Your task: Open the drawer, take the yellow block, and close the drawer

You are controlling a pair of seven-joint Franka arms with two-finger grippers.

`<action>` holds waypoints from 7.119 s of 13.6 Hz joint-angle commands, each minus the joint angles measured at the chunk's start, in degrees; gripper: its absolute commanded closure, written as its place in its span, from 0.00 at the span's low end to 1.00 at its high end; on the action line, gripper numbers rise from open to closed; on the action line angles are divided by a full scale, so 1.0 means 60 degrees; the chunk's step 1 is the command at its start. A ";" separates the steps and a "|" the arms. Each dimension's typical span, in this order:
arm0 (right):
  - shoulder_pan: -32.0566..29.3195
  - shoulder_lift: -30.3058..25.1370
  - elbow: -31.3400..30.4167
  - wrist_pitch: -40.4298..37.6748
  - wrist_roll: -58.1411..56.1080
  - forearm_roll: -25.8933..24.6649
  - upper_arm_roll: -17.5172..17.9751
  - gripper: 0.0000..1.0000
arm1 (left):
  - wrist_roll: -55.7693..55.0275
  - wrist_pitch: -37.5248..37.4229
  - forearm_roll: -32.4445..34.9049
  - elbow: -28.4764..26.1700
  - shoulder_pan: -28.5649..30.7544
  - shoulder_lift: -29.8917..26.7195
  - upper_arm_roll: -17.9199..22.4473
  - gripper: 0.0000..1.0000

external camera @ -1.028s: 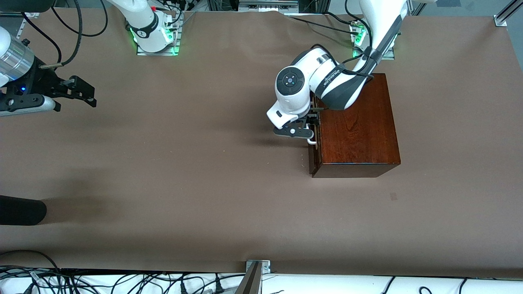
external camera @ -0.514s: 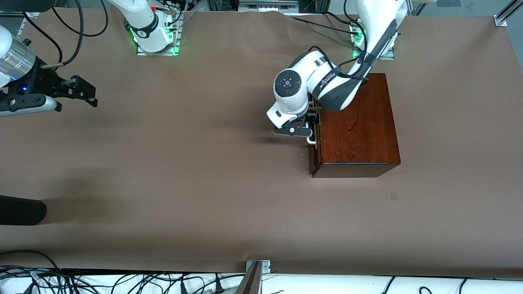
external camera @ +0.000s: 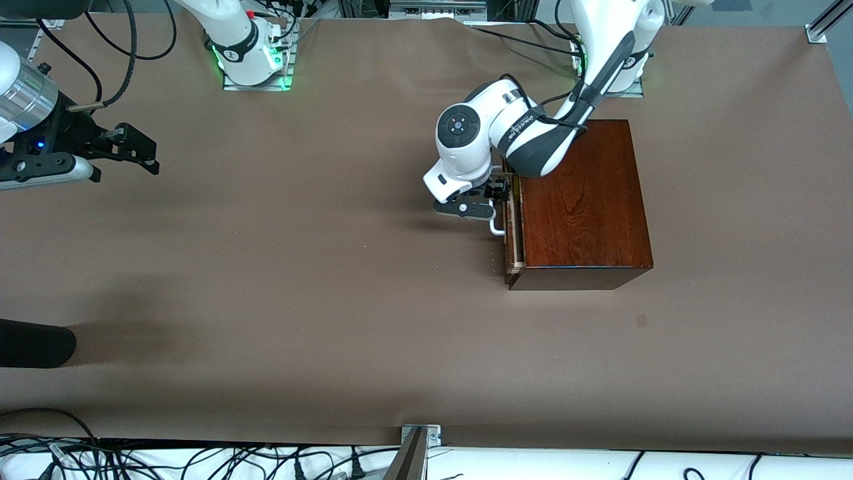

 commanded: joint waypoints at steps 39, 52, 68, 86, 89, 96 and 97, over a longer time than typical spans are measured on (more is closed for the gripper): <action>0.3978 0.3879 0.2695 0.0816 -0.1876 0.0350 0.3150 0.00 | 0.6255 -0.3364 -0.2731 -0.0139 0.4127 -0.5535 0.2949 0.00; 0.5445 0.5698 0.2962 0.3441 -0.4677 -0.0982 0.3120 0.00 | 0.6533 -0.3876 -0.1661 0.0016 0.4362 -0.5465 0.2363 0.00; 0.5666 0.7046 0.3108 0.4921 -0.4809 -0.2184 0.3106 0.00 | 0.6548 -0.3934 -0.1661 0.0075 0.4260 -0.5465 0.2349 0.00; 0.4030 0.5247 0.5276 0.0047 -0.5877 -0.1366 0.3047 1.00 | 0.6533 -0.3949 -0.1661 0.0368 0.4245 -0.5289 0.2158 0.00; 0.2463 0.4719 0.5291 -0.0688 -0.5849 -0.0911 0.3032 1.00 | 0.6533 -0.3949 -0.1661 0.0368 0.4245 -0.5289 0.2158 0.00; -0.0091 0.4002 0.4651 -0.0412 -0.5703 -0.0002 0.2114 1.00 | 0.6518 -0.3949 -0.1661 0.0382 0.4230 -0.5289 0.2158 0.00; -0.0120 0.3580 0.3776 0.0039 -0.5383 0.0056 0.1805 1.00 | 0.6518 -0.3949 -0.1661 0.0368 0.4245 -0.5289 0.2158 0.00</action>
